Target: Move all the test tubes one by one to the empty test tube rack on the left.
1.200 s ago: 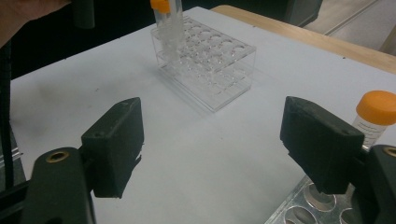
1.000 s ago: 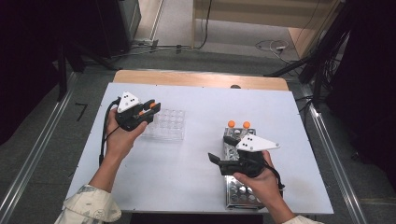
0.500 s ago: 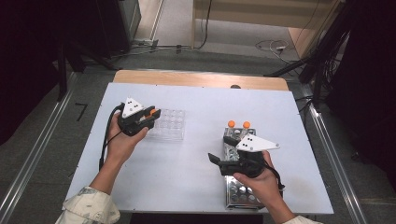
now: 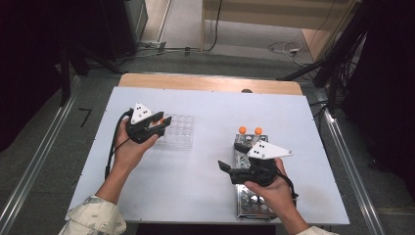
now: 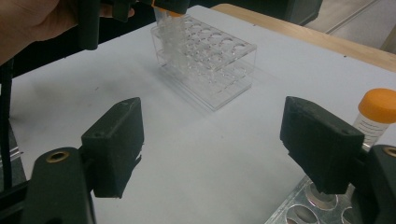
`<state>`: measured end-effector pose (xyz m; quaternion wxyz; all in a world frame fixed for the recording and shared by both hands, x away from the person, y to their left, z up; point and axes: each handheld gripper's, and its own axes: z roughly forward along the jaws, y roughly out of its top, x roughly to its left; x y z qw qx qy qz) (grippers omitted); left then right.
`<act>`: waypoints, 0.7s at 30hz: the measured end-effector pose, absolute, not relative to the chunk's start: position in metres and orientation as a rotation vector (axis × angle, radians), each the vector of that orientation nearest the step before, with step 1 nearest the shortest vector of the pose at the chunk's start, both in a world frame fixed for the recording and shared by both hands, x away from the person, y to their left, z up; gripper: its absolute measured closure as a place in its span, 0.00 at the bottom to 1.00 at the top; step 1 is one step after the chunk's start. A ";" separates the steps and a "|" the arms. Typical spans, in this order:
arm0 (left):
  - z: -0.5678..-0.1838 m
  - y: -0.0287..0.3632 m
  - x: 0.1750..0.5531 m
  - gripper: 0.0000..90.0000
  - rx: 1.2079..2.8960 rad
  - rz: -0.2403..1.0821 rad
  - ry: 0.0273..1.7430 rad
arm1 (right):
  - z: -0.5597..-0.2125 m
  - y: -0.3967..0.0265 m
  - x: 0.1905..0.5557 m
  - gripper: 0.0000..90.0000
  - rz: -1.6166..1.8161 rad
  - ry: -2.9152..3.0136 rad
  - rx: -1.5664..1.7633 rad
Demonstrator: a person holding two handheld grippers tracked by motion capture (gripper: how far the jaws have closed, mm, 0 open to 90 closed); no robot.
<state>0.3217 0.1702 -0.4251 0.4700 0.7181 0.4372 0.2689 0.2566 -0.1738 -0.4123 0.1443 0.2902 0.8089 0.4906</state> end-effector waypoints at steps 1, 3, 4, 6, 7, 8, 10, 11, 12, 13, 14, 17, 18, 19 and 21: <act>-0.425 0.170 0.322 0.64 1.752 0.645 1.072 | -0.412 -0.174 0.257 0.22 1.415 2.332 0.836; -0.423 0.171 0.321 0.59 1.731 0.602 1.066 | -0.412 -0.175 0.256 0.22 1.417 2.329 0.836; -0.422 0.171 0.320 0.55 1.712 0.582 1.065 | -0.412 -0.175 0.256 0.22 1.419 2.325 0.838; -0.419 0.170 0.318 0.50 1.683 0.541 1.057 | -0.411 -0.177 0.257 0.22 1.419 2.318 0.842; -0.418 0.170 0.317 0.47 1.667 0.522 1.056 | -0.411 -0.178 0.257 0.22 1.421 2.315 0.842; -0.417 0.169 0.316 0.42 1.661 0.516 1.056 | -0.411 -0.178 0.258 0.22 1.417 2.312 0.847; -0.415 0.167 0.315 0.37 1.668 0.513 1.056 | -0.410 -0.180 0.258 0.22 1.417 2.303 0.852; -0.414 0.166 0.314 0.34 1.668 0.508 1.054 | -0.410 -0.181 0.258 0.21 1.414 2.300 0.855; -0.414 0.166 0.314 0.31 1.670 0.507 1.052 | -0.410 -0.182 0.259 0.21 1.415 2.293 0.857; -0.413 0.165 0.313 0.29 1.673 0.501 1.049 | -0.410 -0.183 0.259 0.21 1.413 2.288 0.867; -0.413 0.164 0.313 0.27 1.672 0.498 1.047 | -0.410 -0.185 0.260 0.21 1.408 2.281 0.874; -0.412 0.162 0.311 0.25 1.675 0.478 1.033 | -0.410 -0.191 0.263 0.20 1.404 2.257 0.889; -0.411 0.161 0.310 0.24 1.677 0.479 1.031 | -0.410 -0.193 0.264 0.21 1.403 2.249 0.896; -0.411 0.160 0.310 0.24 1.675 0.477 1.026 | -0.410 -0.195 0.264 0.21 1.404 2.235 0.900; -0.410 0.159 0.308 0.23 1.679 0.476 1.021 | -0.410 -0.200 0.266 0.21 1.404 2.206 0.912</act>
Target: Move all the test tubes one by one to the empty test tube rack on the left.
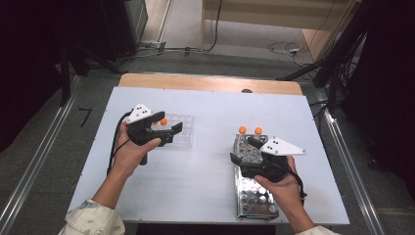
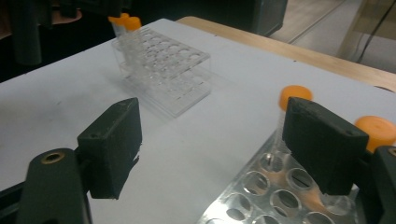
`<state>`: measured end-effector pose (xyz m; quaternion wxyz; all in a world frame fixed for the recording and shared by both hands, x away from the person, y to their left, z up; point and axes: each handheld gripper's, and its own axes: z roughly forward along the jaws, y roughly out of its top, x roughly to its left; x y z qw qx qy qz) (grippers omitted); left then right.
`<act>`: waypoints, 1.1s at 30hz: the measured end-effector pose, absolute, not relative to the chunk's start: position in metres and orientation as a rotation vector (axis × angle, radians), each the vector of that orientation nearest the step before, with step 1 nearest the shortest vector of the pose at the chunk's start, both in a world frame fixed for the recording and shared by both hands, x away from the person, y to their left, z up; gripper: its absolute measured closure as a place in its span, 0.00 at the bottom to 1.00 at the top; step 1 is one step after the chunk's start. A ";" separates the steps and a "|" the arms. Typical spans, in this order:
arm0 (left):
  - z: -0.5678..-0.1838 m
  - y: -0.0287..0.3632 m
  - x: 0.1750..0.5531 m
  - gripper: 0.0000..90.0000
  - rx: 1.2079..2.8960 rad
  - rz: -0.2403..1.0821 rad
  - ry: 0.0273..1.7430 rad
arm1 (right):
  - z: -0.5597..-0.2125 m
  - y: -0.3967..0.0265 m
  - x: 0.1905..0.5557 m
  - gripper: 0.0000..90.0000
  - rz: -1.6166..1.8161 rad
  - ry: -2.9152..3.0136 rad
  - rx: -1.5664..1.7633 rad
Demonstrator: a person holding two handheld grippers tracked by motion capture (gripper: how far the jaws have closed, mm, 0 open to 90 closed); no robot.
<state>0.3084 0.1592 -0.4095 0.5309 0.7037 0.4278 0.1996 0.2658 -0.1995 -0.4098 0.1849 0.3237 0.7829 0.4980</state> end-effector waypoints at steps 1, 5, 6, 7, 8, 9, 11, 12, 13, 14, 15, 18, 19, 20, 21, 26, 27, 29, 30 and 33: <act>-0.409 0.158 0.308 0.23 1.678 0.474 1.020 | -0.410 -0.202 0.267 0.21 1.401 2.194 0.925; -0.407 0.156 0.306 0.23 1.680 0.471 1.013 | -0.414 -0.213 0.273 0.20 1.390 2.148 0.970; -0.406 0.155 0.305 0.23 1.680 0.469 1.013 | -0.415 -0.215 0.274 0.20 1.383 2.139 0.978; -0.406 0.155 0.305 0.22 1.682 0.472 1.012 | -0.416 -0.217 0.276 0.20 1.379 2.127 0.995; -0.406 0.155 0.304 0.22 1.681 0.472 1.012 | -0.417 -0.220 0.278 0.19 1.374 2.119 1.002; -0.406 0.155 0.304 0.22 1.682 0.470 1.014 | -0.419 -0.223 0.280 0.18 1.366 2.111 1.015; -0.405 0.155 0.304 0.22 1.680 0.468 1.021 | -0.422 -0.228 0.283 0.17 1.350 2.091 1.039; -0.405 0.156 0.304 0.22 1.678 0.467 1.023 | -0.424 -0.229 0.285 0.17 1.341 2.087 1.052; -0.405 0.156 0.304 0.22 1.679 0.465 1.022 | -0.426 -0.231 0.288 0.17 1.333 2.081 1.058; -0.405 0.155 0.304 0.22 1.680 0.466 1.022 | -0.428 -0.233 0.290 0.17 1.327 2.074 1.073; -0.405 0.155 0.304 0.22 1.682 0.467 1.022 | -0.431 -0.234 0.293 0.17 1.323 2.070 1.078; -0.405 0.154 0.304 0.22 1.685 0.463 1.019 | -0.438 -0.238 0.301 0.18 1.310 2.062 1.096; -0.405 0.154 0.304 0.22 1.683 0.460 1.020 | -0.440 -0.238 0.304 0.18 1.310 2.063 1.098; -0.405 0.154 0.303 0.22 1.682 0.461 1.019 | -0.442 -0.239 0.306 0.19 1.308 2.061 1.100; -0.405 0.154 0.303 0.22 1.683 0.461 1.018 | -0.444 -0.240 0.309 0.20 1.314 2.055 1.094; -0.405 0.153 0.303 0.22 1.689 0.459 1.016 | -0.451 -0.241 0.319 0.28 1.313 2.040 1.096; -0.405 0.153 0.303 0.22 1.691 0.459 1.015 | -0.452 -0.241 0.321 0.30 1.309 2.040 1.092; -0.405 0.153 0.303 0.22 1.692 0.458 1.014 | -0.455 -0.241 0.324 0.35 1.307 2.043 1.087; -0.405 0.153 0.303 0.22 1.692 0.459 1.014 | -0.456 -0.241 0.325 0.37 1.309 2.045 1.087; -0.405 0.153 0.302 0.22 1.691 0.457 1.017 | -0.458 -0.240 0.327 0.42 1.310 2.051 1.083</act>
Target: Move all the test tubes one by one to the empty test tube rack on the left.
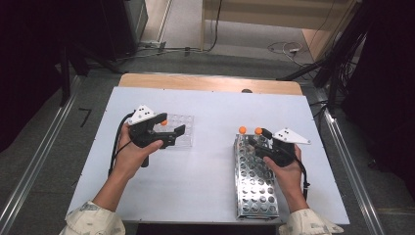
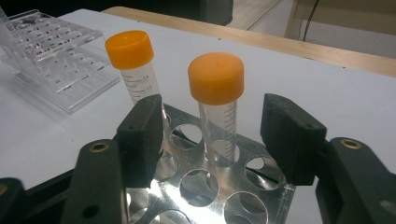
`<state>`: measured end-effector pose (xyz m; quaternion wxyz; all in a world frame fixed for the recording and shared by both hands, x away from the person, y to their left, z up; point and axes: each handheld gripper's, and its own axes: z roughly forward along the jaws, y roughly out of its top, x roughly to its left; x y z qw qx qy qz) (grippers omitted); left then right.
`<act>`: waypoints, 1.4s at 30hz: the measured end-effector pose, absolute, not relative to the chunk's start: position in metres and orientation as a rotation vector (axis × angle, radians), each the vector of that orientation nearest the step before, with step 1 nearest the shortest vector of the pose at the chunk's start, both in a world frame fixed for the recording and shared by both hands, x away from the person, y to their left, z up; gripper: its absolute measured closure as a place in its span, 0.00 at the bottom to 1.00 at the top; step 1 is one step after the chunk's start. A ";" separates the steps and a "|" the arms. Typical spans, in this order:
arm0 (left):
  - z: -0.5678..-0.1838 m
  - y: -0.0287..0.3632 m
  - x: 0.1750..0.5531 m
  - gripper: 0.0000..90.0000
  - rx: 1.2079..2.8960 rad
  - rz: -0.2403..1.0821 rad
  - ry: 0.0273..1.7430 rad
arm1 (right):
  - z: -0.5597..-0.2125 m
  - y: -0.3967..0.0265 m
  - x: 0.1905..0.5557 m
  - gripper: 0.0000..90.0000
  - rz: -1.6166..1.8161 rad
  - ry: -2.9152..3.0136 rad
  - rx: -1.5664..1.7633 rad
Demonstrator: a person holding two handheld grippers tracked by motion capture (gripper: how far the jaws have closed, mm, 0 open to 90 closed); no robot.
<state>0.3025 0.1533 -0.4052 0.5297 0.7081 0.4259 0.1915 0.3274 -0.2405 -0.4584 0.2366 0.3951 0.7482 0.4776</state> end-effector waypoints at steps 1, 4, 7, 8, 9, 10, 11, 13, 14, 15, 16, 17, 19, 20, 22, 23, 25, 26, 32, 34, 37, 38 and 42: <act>-0.405 0.153 0.302 0.22 1.691 0.457 1.017 | -0.460 -0.241 0.328 0.44 1.309 2.055 1.081; -0.406 0.153 0.303 0.22 1.691 0.454 1.017 | -0.461 -0.241 0.330 0.49 1.306 2.061 1.079; -0.406 0.152 0.303 0.22 1.690 0.453 1.020 | -0.462 -0.241 0.331 0.55 1.312 2.067 1.081; -0.406 0.152 0.303 0.22 1.693 0.452 1.019 | -0.463 -0.241 0.332 0.57 1.312 2.068 1.080; -0.406 0.152 0.303 0.22 1.692 0.449 1.020 | -0.463 -0.241 0.332 0.58 1.311 2.071 1.083; -0.406 0.152 0.303 0.22 1.692 0.450 1.020 | -0.463 -0.242 0.332 0.59 1.309 2.076 1.083; -0.406 0.152 0.303 0.22 1.697 0.449 1.017 | -0.464 -0.242 0.332 0.60 1.307 2.076 1.088; -0.407 0.152 0.303 0.22 1.698 0.448 1.017 | -0.464 -0.242 0.333 0.64 1.311 2.076 1.091; -0.407 0.151 0.303 0.22 1.701 0.448 1.019 | -0.465 -0.242 0.333 0.65 1.309 2.074 1.090; -0.407 0.151 0.303 0.22 1.703 0.450 1.020 | -0.465 -0.242 0.333 0.67 1.308 2.075 1.090; -0.407 0.151 0.303 0.21 1.701 0.451 1.021 | -0.465 -0.242 0.333 0.68 1.309 2.075 1.090; -0.407 0.151 0.303 0.20 1.699 0.451 1.023 | -0.465 -0.242 0.333 0.69 1.308 2.074 1.088; -0.407 0.152 0.303 0.20 1.697 0.451 1.025 | -0.465 -0.243 0.333 0.72 1.304 2.073 1.088; -0.407 0.152 0.303 0.20 1.696 0.452 1.027 | -0.465 -0.243 0.333 0.73 1.302 2.070 1.093; -0.407 0.152 0.303 0.20 1.694 0.453 1.028 | -0.464 -0.243 0.333 0.75 1.303 2.065 1.098; -0.407 0.152 0.303 0.20 1.692 0.454 1.030 | -0.464 -0.244 0.333 0.76 1.303 2.065 1.096; -0.407 0.152 0.303 0.20 1.694 0.454 1.032 | -0.463 -0.244 0.333 0.77 1.304 2.058 1.094; -0.407 0.152 0.303 0.20 1.694 0.453 1.033 | -0.463 -0.244 0.332 0.78 1.304 2.054 1.098; -0.407 0.152 0.303 0.20 1.693 0.445 1.032 | -0.461 -0.246 0.332 0.79 1.310 2.039 1.098; -0.407 0.152 0.303 0.20 1.694 0.445 1.032 | -0.459 -0.246 0.331 0.79 1.317 2.036 1.093; -0.407 0.152 0.303 0.20 1.693 0.444 1.031 | -0.454 -0.247 0.331 0.79 1.324 2.023 1.085; -0.407 0.152 0.303 0.20 1.692 0.445 1.031 | -0.452 -0.247 0.330 0.79 1.327 2.017 1.083; -0.407 0.151 0.302 0.19 1.691 0.445 1.030 | -0.443 -0.247 0.327 0.79 1.336 2.000 1.065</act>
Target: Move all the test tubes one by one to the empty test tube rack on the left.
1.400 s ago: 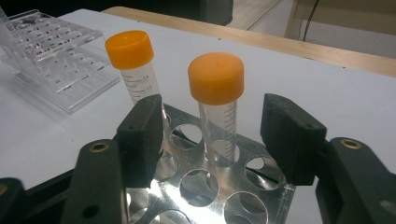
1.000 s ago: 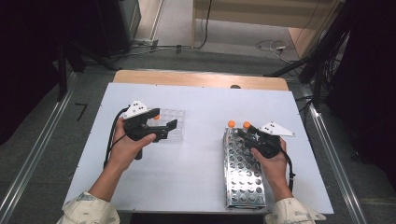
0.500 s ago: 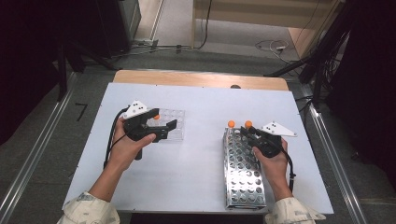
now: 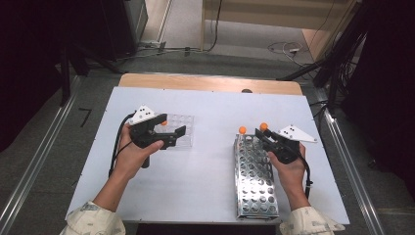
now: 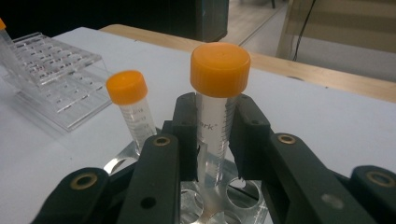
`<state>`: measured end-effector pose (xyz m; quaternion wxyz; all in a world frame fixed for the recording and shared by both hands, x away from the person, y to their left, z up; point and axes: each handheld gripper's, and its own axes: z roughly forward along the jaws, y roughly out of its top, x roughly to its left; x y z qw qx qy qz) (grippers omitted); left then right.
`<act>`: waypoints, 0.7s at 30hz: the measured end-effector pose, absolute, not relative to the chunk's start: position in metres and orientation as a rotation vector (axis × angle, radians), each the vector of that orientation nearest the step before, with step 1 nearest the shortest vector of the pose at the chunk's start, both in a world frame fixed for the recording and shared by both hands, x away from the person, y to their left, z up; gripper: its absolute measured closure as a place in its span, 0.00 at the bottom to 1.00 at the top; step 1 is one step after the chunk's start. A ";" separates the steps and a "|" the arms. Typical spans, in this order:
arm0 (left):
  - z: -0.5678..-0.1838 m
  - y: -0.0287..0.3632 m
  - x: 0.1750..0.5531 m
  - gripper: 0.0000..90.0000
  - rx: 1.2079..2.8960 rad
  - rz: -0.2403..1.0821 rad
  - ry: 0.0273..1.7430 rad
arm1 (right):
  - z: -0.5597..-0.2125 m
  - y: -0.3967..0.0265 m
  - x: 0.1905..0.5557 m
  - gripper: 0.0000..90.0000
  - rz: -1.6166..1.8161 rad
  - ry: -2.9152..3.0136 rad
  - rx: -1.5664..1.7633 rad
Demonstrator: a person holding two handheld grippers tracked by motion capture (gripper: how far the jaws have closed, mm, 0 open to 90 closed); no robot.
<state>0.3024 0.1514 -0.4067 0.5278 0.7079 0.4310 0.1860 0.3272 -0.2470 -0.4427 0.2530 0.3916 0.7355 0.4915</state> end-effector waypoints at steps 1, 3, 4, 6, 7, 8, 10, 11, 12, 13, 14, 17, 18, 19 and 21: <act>-0.407 0.151 0.302 0.18 1.692 0.445 1.030 | -0.440 -0.247 0.327 0.79 1.337 1.993 1.056; -0.406 0.151 0.302 0.18 1.692 0.445 1.031 | -0.434 -0.247 0.325 0.79 1.347 1.984 1.048; -0.406 0.151 0.302 0.18 1.694 0.444 1.030 | -0.431 -0.247 0.324 0.79 1.351 1.976 1.041; -0.406 0.151 0.302 0.18 1.694 0.441 1.026 | -0.425 -0.247 0.321 0.79 1.357 1.967 1.037; -0.406 0.151 0.301 0.18 1.693 0.440 1.028 | -0.421 -0.247 0.320 0.79 1.355 1.962 1.034; -0.406 0.151 0.301 0.18 1.693 0.440 1.026 | -0.417 -0.246 0.318 0.79 1.362 1.953 1.030; -0.405 0.151 0.301 0.18 1.694 0.443 1.025 | -0.410 -0.246 0.315 0.79 1.369 1.946 1.018; -0.405 0.151 0.301 0.17 1.694 0.442 1.023 | -0.407 -0.246 0.313 0.79 1.373 1.943 1.013; -0.405 0.151 0.301 0.17 1.691 0.442 1.023 | -0.403 -0.246 0.311 0.79 1.378 1.939 1.007; -0.405 0.151 0.301 0.17 1.690 0.442 1.021 | -0.400 -0.246 0.309 0.79 1.385 1.938 1.002; -0.404 0.151 0.300 0.17 1.691 0.442 1.021 | -0.396 -0.245 0.307 0.79 1.391 1.938 0.995; -0.403 0.150 0.300 0.17 1.693 0.440 1.015 | -0.389 -0.243 0.299 0.79 1.402 1.946 0.972; -0.403 0.150 0.300 0.16 1.693 0.439 1.014 | -0.388 -0.241 0.296 0.79 1.406 1.955 0.969; -0.403 0.150 0.299 0.16 1.693 0.437 1.012 | -0.387 -0.240 0.294 0.79 1.405 1.957 0.959; -0.402 0.149 0.299 0.16 1.692 0.437 1.007 | -0.385 -0.238 0.289 0.79 1.412 1.968 0.943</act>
